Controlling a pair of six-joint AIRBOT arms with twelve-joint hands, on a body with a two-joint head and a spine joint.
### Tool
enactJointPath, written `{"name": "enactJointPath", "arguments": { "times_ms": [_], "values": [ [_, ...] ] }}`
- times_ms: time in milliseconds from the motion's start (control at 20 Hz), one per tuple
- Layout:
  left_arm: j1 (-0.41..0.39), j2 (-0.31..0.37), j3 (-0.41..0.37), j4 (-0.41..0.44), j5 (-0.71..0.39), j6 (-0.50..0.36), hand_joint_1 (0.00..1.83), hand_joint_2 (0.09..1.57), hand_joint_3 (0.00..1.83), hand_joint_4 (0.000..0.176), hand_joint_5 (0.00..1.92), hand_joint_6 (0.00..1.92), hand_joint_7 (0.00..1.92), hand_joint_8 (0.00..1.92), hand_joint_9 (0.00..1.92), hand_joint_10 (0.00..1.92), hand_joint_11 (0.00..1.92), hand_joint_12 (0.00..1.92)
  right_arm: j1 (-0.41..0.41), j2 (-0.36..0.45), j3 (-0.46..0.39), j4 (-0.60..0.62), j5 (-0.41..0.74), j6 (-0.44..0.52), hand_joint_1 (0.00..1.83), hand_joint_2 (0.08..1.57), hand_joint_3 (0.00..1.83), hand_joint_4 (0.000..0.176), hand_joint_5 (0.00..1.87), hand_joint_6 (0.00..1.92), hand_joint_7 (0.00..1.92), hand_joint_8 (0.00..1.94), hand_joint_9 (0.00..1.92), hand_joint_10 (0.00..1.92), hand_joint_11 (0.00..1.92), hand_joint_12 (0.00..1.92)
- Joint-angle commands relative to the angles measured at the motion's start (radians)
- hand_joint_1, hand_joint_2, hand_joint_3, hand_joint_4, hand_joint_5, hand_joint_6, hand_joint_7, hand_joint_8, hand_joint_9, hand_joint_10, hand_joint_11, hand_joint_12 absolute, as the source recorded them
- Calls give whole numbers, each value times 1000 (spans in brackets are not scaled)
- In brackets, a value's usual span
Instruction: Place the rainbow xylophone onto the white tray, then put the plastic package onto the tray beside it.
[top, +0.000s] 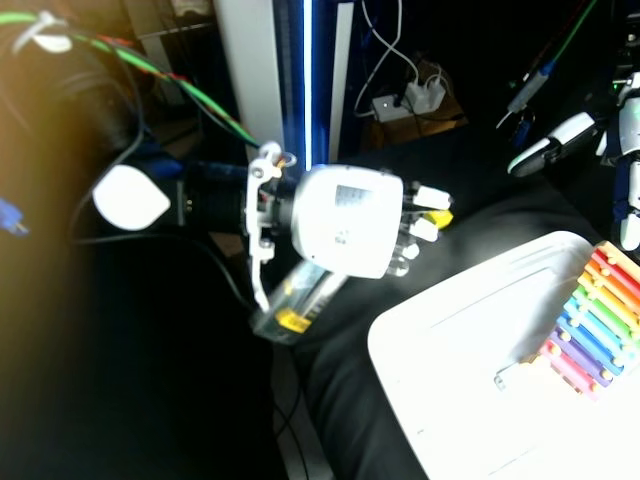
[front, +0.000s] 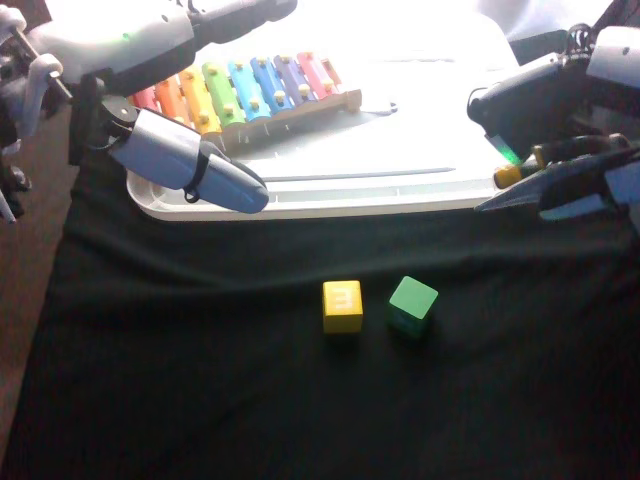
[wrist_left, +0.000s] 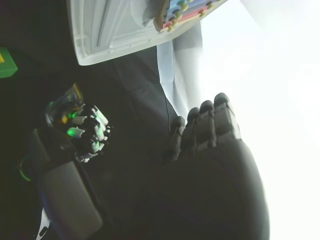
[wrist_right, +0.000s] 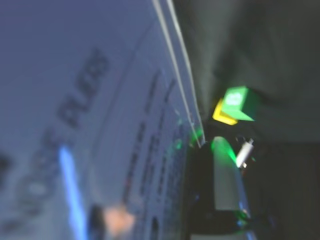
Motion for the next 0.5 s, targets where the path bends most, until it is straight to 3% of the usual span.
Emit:
{"name": "enactJointPath", "arguments": {
  "times_ms": [0, 100, 150, 200, 250, 300, 350, 400, 450],
  "values": [
    [-6, -1, 3, -23, -109, 0, 636, 696, 0, 69, 0, 0, 0, 0, 0, 0, 0, 0, 30, -5, 10, 69, 91, 2, 1756, 1017, 0, 152, 860, 1921, 1098, 1941, 1335, 1921, 1418, 1921],
    [-4, -1, 3, -23, -109, 0, 630, 692, 0, 78, 0, 0, 0, 0, 0, 0, 0, 0, 63, -21, 33, 64, 72, 2, 1744, 1009, 0, 103, 938, 1921, 1224, 1941, 1462, 1921, 1538, 1921],
    [-4, -1, 3, -23, -109, 0, 628, 690, 0, 86, 0, 0, 0, 0, 0, 0, 0, 0, 86, -31, 44, 54, 59, 2, 1726, 1006, 0, 20, 944, 1921, 1255, 1941, 1502, 1921, 1576, 1921],
    [-3, -1, 3, -23, -109, 0, 638, 695, 0, 78, 0, 0, 0, 0, 0, 0, 0, 0, 107, -37, 50, 39, 44, 2, 1722, 1011, 0, 0, 939, 1921, 1214, 1941, 1451, 1921, 1538, 1921],
    [-2, -1, 2, -23, -109, 0, 655, 700, 2, 55, 0, 0, 0, 0, 0, 0, 0, 0, 138, -46, 55, 12, 19, 2, 1732, 1008, 0, 0, 957, 1921, 1148, 1941, 1350, 1921, 1465, 1921],
    [-1, -1, 2, -23, -109, 0, 653, 702, 3, 47, 0, 0, 0, 0, 0, 0, 0, 0, 154, -52, 60, -1, 7, 2, 1740, 1005, 0, 0, 961, 1921, 1129, 1941, 1309, 1921, 1434, 1921],
    [1, -1, 2, -23, -110, 0, 686, 708, 5, 50, 0, 0, 0, 0, 0, 0, 0, 0, 173, -62, 70, -15, -7, 2, 1763, 997, 0, 0, 956, 1921, 1069, 1941, 1247, 1921, 1383, 1921],
    [1, -1, 2, -23, -110, 0, 706, 728, 12, 82, 0, 0, 0, 0, 0, 0, 0, 0, 183, -72, 83, -17, -12, 3, 1771, 994, 0, 0, 942, 1921, 1039, 1941, 1224, 1921, 1372, 1921],
    [1, -1, 1, -23, -110, 0, 706, 713, 4, 83, 0, 0, 0, 0, 0, 0, 0, 0, 193, -81, 94, -18, -19, 5, 1759, 991, 0, 0, 936, 1921, 1050, 1941, 1230, 1921, 1369, 1921]
  ]
}}
